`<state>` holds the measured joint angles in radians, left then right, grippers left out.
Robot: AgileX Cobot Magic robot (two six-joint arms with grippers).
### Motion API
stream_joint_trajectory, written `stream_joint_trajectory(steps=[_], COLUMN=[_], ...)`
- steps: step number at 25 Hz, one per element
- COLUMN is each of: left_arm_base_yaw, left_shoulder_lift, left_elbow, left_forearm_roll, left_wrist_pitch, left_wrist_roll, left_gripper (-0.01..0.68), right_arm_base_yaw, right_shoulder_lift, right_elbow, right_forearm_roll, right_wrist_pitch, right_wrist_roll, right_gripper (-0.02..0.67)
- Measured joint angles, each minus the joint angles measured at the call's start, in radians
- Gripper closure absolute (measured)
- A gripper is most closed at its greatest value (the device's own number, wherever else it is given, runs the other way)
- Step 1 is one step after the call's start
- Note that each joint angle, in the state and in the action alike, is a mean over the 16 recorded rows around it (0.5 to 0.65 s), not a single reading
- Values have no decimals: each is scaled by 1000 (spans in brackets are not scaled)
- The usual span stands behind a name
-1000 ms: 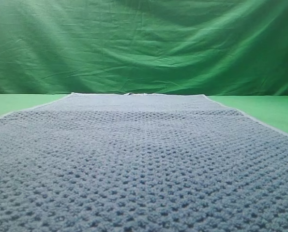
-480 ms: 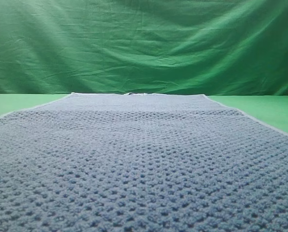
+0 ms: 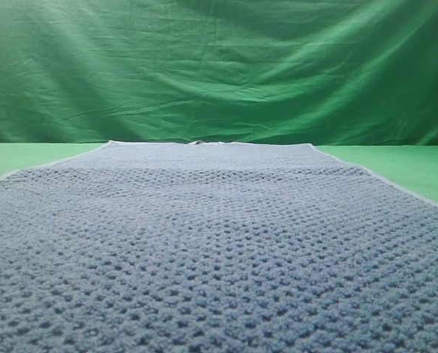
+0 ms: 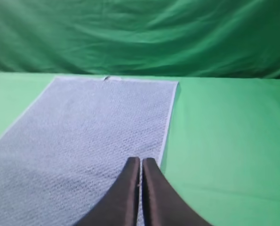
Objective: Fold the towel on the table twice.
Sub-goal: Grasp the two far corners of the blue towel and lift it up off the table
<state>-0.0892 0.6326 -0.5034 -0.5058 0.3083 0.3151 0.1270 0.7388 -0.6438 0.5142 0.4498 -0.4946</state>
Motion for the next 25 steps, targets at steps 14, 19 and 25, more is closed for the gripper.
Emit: stream_joint_trajectory(steps=[14,19,25], left_arm_base_yaw=[-3,-17,-36], left_shoulder_lift=[580,763,941], left_elbow=[-329,-440,-546], left_forearm_roll=[89,149,232], left_wrist_pitch=[208,261,294], left_wrist_roll=[0,-38,-104], left_gripper=[673,673,673], right_arm_base_yaw=[1,22,75], right_shoulder_lift=[420,572,745], right_elbow=[-280,-361,-436], right_forearm_roll=[-192,-226,-277], right_wrist_pitch=[287,340,349], right_wrist_roll=[187,242,303], right_gripper=[649,649,649])
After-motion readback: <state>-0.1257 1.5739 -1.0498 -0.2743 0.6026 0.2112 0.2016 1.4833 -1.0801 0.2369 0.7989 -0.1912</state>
